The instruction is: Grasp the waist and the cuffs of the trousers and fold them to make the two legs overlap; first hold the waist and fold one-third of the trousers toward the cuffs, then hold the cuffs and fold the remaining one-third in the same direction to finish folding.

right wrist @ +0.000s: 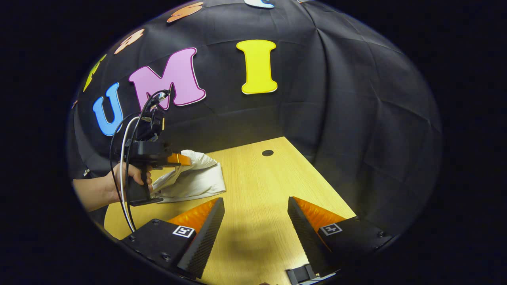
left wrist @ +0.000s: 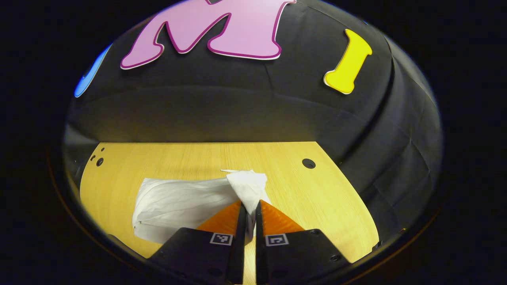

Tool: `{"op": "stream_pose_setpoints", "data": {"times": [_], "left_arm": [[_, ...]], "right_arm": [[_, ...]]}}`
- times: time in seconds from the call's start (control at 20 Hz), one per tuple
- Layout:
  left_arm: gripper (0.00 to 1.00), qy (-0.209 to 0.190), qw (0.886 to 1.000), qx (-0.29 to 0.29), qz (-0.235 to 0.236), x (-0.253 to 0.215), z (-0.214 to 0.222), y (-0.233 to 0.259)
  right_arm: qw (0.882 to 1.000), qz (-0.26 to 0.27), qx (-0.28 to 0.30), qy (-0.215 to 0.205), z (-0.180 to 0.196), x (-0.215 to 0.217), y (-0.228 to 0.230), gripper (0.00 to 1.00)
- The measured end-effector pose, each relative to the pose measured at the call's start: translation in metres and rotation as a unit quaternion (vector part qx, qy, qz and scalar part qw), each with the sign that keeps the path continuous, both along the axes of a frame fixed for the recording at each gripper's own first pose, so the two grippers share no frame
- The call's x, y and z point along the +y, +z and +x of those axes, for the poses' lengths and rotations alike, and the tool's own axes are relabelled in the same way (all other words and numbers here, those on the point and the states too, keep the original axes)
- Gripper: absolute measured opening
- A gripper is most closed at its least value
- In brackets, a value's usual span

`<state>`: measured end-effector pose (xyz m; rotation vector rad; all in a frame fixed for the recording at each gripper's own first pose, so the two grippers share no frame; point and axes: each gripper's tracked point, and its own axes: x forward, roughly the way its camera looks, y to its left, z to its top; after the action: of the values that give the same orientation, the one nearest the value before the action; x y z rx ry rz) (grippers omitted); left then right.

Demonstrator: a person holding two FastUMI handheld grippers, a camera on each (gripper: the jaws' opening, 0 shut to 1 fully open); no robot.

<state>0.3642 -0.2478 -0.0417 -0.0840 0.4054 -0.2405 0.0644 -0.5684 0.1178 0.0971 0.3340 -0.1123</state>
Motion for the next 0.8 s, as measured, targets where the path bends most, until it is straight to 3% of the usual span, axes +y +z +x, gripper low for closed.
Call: {"op": "stream_pose_setpoints", "data": {"times": [0.1, 0.25, 0.4, 0.8], "left_arm": [[0.44, 0.011, 1.0, -0.008, 0.002, 0.012, -0.017, 0.001], [0.94, 0.047, 0.994, -0.05, 0.089, 0.057, -0.048, 0.012], [0.93, 0.056, 0.982, -0.119, 0.134, 0.109, -0.133, 0.045], [0.96, 0.061, 0.96, -0.212, 0.173, 0.186, -0.302, 0.07]], "right_arm": [[1.0, 0.005, -0.003, 0.002, -0.001, 0.001, 0.0, 0.98], [1.0, 0.007, 0.004, 0.018, -0.009, 0.011, -0.007, 0.98], [1.0, 0.0, -0.006, 0.027, -0.026, 0.03, 0.003, 0.98], [0.998, -0.014, -0.032, 0.044, -0.091, 0.091, 0.03, 0.98]]}}
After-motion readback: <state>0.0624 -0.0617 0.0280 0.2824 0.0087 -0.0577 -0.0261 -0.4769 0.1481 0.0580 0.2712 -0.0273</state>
